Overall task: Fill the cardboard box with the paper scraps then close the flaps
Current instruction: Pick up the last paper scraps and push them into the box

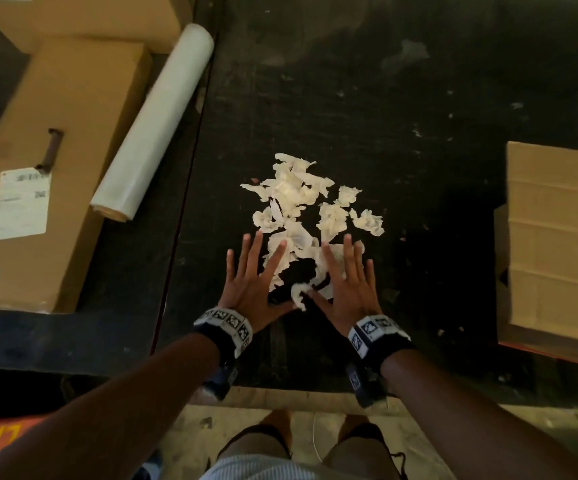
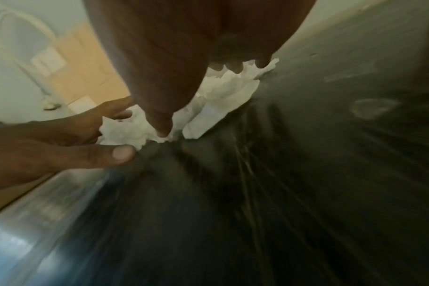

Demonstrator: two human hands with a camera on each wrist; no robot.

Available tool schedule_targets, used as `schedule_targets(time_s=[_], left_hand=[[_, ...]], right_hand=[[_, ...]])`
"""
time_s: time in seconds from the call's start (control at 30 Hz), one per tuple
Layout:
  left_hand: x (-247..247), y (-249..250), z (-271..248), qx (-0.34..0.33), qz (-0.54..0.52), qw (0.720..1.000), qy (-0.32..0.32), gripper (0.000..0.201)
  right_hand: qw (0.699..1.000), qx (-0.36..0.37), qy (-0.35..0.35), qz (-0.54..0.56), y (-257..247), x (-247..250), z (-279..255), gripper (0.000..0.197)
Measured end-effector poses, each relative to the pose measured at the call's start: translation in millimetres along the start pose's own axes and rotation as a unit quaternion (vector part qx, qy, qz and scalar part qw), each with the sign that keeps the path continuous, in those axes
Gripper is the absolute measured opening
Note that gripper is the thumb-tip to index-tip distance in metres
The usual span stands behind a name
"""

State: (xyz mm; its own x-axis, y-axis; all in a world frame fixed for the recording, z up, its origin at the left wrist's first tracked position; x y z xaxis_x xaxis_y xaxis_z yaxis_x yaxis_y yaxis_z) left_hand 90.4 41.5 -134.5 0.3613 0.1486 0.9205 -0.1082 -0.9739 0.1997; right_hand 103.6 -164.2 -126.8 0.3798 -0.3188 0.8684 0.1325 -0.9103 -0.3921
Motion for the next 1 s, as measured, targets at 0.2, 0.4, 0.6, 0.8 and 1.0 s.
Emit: schedule_targets(time_s=[0.2,0.4,0.6,0.8,1.0], left_hand=[[36.8,-1.5,44.5,-0.002,-0.042,0.997,0.058,0.115],[65.0,-24.5,80.5,-0.027,-0.056,0.996,0.069,0.098],[99.3,-23.0,162.6,-0.045,-0.037,0.998,0.038,0.081],[89.1,-11.9,209.3,-0.044,-0.046,0.997,-0.05,0.079],[82.5,-5.6,172.3,-0.106,-0.082,0.99,-0.037,0.085]], right_hand=[[0.999,0.01,0.036,0.021,5.1,34.9,20.9,0.11],[0.999,0.021,-0.019,-0.037,30.2,25.0,0.9,0.125],[0.997,0.029,-0.01,-0.07,45.3,25.7,22.5,0.105],[0.999,0.019,-0.012,-0.034,41.7,36.9,74.4,0.099],[1.0,0.014,-0.017,0.004,32.9,50.2,90.0,0.112]])
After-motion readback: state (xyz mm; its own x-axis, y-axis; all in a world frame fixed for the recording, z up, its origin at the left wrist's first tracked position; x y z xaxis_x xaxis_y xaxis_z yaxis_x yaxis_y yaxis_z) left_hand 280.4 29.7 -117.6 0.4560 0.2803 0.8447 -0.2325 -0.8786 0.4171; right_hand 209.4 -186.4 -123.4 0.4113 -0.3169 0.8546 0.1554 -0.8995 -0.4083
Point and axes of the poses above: each hand's wrist, its own z-axis towards the middle knuckle, its own x-axis out of the back of the hand, y = z × x, the point moved 3 cm from there along z, towards the middle knuckle, and after that the axes turned 4 degrees about z, right-handed, at the moved point
